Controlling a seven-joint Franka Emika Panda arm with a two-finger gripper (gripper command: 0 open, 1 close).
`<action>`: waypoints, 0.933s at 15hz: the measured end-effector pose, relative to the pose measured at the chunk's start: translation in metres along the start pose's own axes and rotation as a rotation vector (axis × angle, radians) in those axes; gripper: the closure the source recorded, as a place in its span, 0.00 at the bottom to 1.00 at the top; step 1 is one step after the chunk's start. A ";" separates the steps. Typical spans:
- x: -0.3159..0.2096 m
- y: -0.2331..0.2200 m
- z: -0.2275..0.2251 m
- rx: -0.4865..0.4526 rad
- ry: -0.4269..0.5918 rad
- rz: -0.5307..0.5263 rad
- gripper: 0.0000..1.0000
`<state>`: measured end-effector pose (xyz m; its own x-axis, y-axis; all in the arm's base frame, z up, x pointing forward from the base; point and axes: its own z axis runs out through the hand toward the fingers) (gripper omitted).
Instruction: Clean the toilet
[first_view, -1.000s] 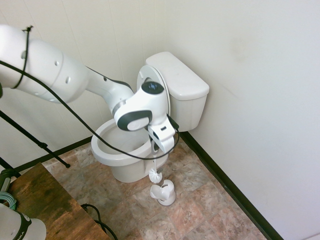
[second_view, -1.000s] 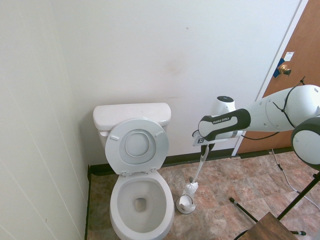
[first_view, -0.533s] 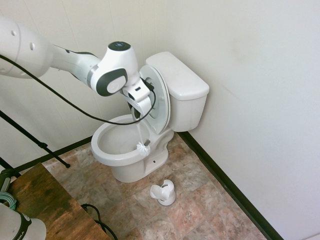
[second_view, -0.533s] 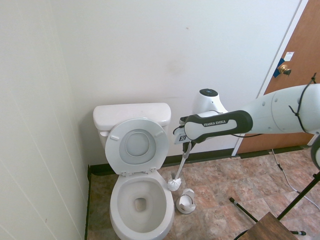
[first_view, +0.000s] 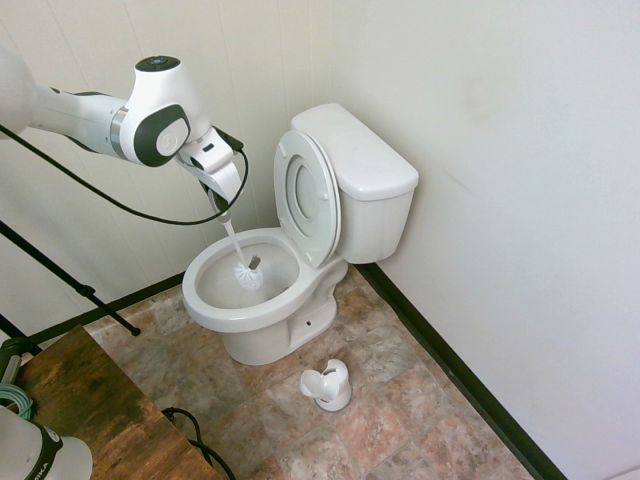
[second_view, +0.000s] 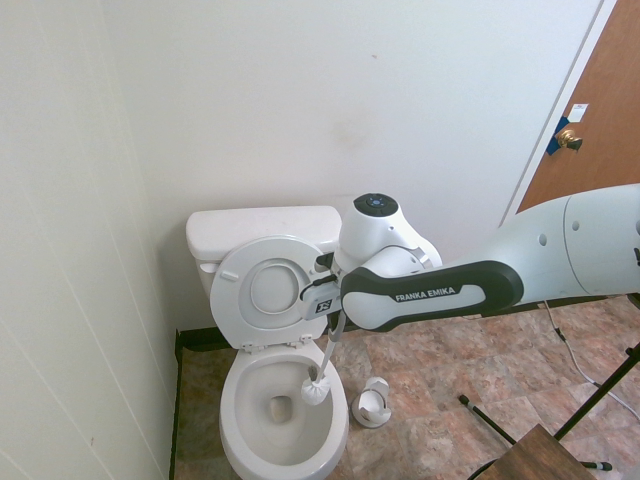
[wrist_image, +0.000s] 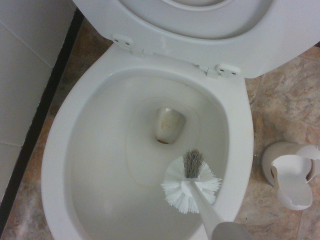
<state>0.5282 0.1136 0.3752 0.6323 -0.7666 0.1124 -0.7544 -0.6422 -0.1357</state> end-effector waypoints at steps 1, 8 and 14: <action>0.000 -0.001 0.003 -0.003 0.008 0.007 1.00; -0.026 -0.055 0.045 -0.018 0.034 0.014 1.00; -0.027 -0.121 0.120 -0.039 0.039 0.026 1.00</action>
<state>0.6236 0.2119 0.2701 0.6059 -0.7816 0.1482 -0.7771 -0.6214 -0.1005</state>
